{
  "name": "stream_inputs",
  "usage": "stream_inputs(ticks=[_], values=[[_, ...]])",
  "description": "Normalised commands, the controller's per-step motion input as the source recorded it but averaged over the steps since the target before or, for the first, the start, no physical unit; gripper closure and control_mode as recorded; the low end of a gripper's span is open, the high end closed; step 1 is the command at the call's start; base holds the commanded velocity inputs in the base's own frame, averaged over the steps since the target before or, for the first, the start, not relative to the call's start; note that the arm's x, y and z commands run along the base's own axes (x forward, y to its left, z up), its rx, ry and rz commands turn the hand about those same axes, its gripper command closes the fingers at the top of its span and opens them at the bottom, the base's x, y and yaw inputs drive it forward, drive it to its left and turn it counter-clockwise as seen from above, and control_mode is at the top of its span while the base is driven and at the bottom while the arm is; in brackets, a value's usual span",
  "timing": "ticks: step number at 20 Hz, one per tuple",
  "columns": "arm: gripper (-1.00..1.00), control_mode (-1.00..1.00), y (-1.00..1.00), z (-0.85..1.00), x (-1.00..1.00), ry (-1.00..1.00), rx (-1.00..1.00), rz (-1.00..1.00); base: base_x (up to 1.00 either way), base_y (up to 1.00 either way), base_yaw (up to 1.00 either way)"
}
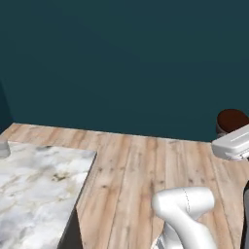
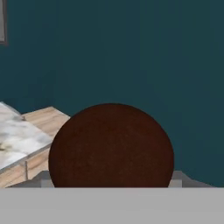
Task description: Take the cupcakes from the fridge and place them on the empty tray on the dining counter.
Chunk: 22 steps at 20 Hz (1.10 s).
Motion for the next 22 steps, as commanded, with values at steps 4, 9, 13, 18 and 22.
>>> stream_inputs(ticks=[4,9,13,18,22], values=[[1.0,1.0,0.0,0.0,0.0,0.0,0.0,0.0,1.0,-0.46,0.46],[1.0,1.0,0.0,0.0,0.0,0.0,0.0,0.0,1.0,-0.43,0.49],[1.0,1.0,0.0,0.0,0.0,0.0,0.0,0.0,1.0,-0.4,0.52],[1.0,1.0,0.0,0.0,0.0,0.0,0.0,0.0,1.0,-0.25,0.58],[1.0,1.0,0.0,0.0,0.0,0.0,0.0,0.0,1.0,-0.23,0.6]])
